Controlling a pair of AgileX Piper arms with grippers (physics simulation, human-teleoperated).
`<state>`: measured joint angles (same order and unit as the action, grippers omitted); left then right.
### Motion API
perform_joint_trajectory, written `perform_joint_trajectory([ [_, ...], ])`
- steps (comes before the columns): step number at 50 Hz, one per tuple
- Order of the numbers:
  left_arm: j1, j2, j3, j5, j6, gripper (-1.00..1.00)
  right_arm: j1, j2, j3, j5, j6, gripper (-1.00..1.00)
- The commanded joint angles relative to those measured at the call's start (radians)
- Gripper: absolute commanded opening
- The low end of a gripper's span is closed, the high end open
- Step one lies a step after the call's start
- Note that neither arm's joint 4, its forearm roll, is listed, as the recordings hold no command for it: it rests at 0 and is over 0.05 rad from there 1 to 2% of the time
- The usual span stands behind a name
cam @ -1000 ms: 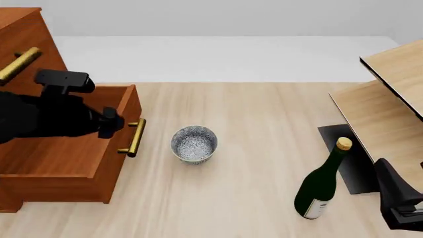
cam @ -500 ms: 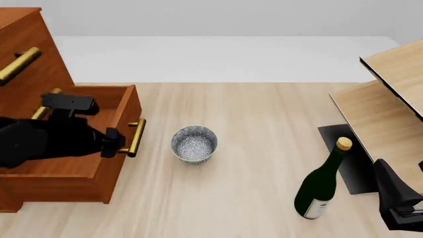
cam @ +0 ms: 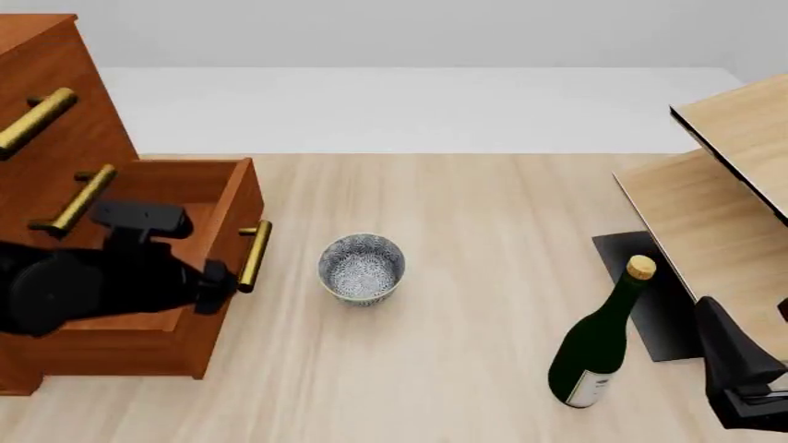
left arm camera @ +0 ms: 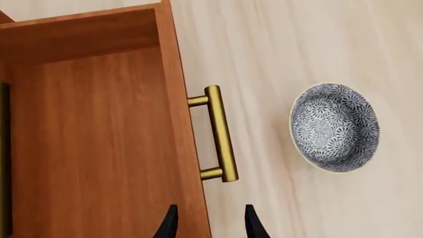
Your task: Put the wine bottle in the bottom drawer of the cabinet.
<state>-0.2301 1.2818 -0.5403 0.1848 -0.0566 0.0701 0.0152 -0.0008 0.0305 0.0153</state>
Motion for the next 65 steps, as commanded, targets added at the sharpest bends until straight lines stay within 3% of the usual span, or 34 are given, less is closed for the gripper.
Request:
perform_joint_trajectory([
  [1, -0.001, 0.029, 0.036, -0.050, 0.001, 1.00, 0.001, 0.004, 0.000, -0.002, 0.002, 1.00],
  [29, -0.020, 0.089, 0.062, -0.119, -0.010, 1.00, 0.003, -0.001, 0.000, 0.007, 0.002, 1.00],
  [65, -0.122, 0.116, 0.040, -0.136, -0.047, 1.00, 0.008, -0.010, 0.000, 0.019, 0.011, 1.00],
])
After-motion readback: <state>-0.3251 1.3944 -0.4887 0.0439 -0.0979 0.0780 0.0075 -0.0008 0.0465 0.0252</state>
